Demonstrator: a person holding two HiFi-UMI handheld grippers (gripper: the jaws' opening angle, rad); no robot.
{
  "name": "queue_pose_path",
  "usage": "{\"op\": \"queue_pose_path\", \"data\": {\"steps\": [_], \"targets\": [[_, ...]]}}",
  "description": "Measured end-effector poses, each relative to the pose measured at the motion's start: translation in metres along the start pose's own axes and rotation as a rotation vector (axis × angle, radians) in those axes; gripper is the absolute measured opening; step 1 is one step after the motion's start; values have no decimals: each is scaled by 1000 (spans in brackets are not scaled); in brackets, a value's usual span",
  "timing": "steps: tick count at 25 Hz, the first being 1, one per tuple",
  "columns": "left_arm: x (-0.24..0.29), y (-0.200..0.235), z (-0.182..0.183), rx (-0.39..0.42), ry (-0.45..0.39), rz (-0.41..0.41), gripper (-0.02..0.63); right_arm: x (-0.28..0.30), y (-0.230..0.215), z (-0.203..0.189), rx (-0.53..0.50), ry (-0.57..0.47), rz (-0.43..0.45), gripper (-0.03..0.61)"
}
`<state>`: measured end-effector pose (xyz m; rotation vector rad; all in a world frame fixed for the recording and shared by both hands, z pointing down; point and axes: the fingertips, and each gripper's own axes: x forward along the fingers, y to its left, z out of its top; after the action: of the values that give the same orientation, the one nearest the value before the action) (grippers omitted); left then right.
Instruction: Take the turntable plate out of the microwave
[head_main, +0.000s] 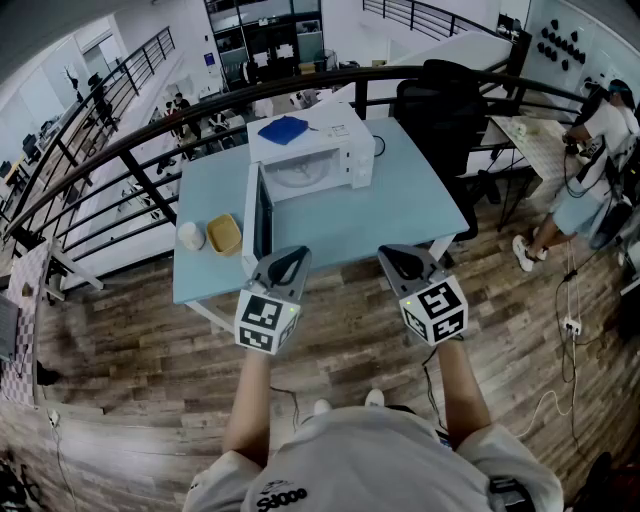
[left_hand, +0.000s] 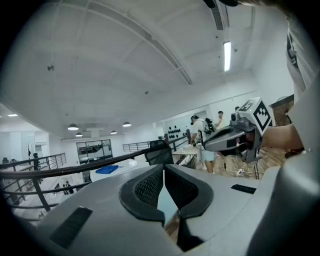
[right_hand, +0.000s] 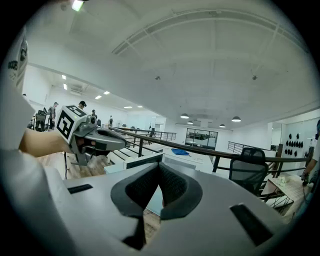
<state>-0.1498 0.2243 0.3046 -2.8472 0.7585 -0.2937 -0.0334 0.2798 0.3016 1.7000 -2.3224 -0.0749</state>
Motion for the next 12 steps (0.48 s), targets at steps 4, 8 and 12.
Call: {"op": "queue_pose_path", "data": {"steps": [4,8,12], "targets": [[6,-1,-1,1,5,7,27,-1,-8,-7,7,4,-2,6],[11,-3,0,-2,14,23,26,-2,-21,-7,56,-23,1,5],[21,-5,-2,-3,33,52,27,-3,-35,-8,99,-62,50,5]]}}
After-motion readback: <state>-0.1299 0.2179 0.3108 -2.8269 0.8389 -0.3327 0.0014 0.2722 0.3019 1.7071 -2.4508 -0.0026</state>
